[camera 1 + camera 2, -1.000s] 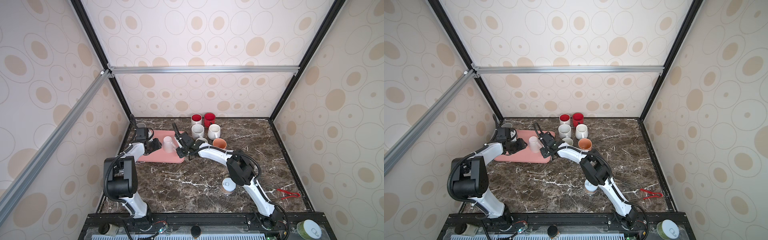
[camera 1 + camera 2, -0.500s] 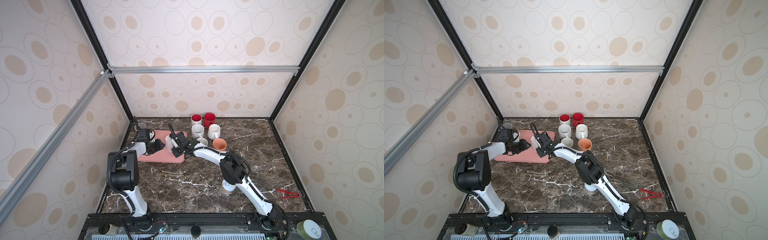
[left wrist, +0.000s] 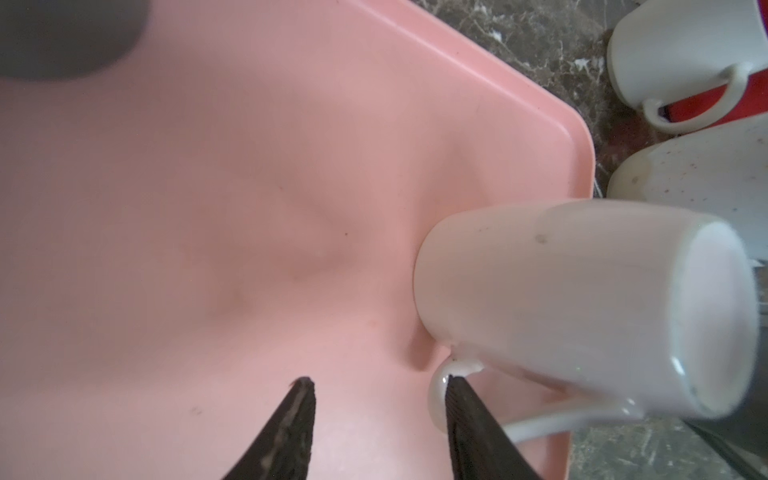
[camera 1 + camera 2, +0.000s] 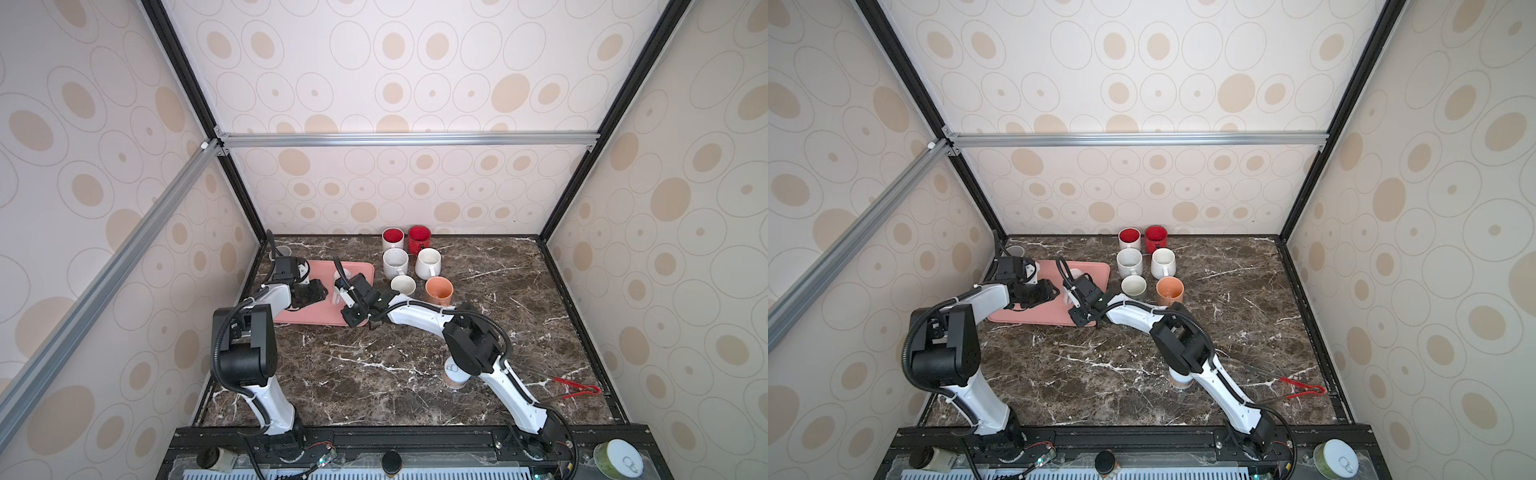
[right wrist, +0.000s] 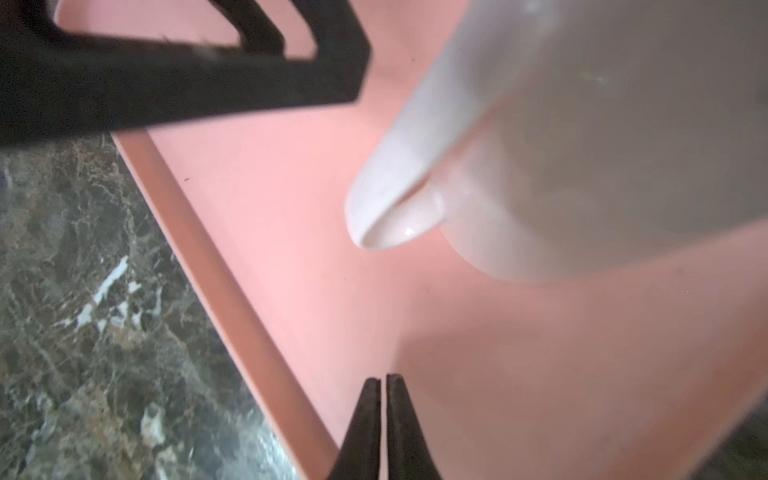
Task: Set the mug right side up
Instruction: 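Grasp the pale pink mug's handle with the left gripper beside the right gripper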
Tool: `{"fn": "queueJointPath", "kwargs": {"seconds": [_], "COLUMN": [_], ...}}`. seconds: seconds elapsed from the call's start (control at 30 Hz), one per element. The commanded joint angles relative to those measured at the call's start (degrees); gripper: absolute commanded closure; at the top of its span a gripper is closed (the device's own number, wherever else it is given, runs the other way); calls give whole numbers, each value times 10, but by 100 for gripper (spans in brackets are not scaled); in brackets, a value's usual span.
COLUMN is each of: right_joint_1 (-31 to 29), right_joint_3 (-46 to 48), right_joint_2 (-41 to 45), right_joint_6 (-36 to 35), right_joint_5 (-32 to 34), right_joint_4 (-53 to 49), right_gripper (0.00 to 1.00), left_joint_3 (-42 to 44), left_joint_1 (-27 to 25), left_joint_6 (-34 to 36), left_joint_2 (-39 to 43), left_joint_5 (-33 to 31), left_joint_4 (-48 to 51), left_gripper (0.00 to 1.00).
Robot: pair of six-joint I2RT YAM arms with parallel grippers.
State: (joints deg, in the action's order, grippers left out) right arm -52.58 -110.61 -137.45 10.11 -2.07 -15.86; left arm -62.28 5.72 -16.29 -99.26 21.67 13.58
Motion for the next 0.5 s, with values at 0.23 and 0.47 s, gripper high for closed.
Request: {"fn": "queueJointPath", "kwargs": {"seconds": [0.23, 0.47], "right_joint_1": [20, 20], "right_joint_3": [179, 259], "right_joint_2": [186, 242], "right_joint_6": [42, 63], "right_joint_5": [35, 42], "right_joint_4": [72, 99], "right_gripper": [90, 89], "left_joint_3": [0, -67], "left_joint_1": [-51, -94], "left_joint_6": [151, 167], "left_joint_2": [75, -4], "left_joint_5": [-49, -51], "left_joint_4": [22, 43], "left_gripper": [44, 44]}}
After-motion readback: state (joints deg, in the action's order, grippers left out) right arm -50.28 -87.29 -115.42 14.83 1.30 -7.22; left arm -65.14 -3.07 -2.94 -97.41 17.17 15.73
